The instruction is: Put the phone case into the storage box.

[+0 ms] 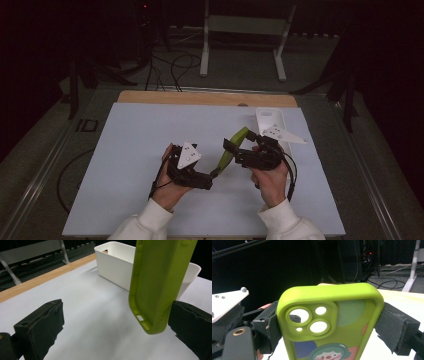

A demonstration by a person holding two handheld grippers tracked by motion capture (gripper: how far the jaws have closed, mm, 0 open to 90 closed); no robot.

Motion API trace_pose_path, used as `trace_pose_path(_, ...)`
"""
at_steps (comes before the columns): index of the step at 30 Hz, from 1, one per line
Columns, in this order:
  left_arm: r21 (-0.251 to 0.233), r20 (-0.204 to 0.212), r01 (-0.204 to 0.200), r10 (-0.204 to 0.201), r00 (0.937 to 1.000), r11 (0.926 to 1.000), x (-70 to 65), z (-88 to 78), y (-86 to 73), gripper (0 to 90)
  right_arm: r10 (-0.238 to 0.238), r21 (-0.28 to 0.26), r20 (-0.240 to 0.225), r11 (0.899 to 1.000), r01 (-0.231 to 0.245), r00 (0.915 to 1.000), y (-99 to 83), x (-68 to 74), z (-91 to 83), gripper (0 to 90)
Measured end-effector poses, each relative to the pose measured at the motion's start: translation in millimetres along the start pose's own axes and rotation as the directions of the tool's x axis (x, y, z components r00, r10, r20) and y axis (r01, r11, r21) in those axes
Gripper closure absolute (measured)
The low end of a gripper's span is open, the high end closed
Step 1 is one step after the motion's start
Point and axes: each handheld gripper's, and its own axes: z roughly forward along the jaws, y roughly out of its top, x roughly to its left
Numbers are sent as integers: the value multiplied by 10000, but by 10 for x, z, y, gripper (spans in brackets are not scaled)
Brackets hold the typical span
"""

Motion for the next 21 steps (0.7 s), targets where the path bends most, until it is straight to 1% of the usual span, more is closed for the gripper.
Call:
trace_pose_path(4,-72,-191,44,-45,9998,10000,49,-57,-21,9,56,-28,75,10000,-56,10000,0,-11,4,161)
trace_pose_path(6,-103,-206,100,-102,9997,9999,81,-88,-33,9,51,-40,110,10000,-51,9999,-1,-17,6,162)
trace_pose_path(7,-110,-285,114,-117,9995,9999,95,-102,-39,9,48,-41,128,10000,-47,9999,-1,-18,7,162)
trace_pose_path(12,-191,-424,237,-245,9988,9995,170,-171,-71,9,71,-75,210,9999,-69,9998,3,-25,13,162)
trace_pose_path(21,-255,-858,488,-508,9950,9985,317,-292,-170,7,86,-139,383,9999,-81,9992,16,-40,29,162)
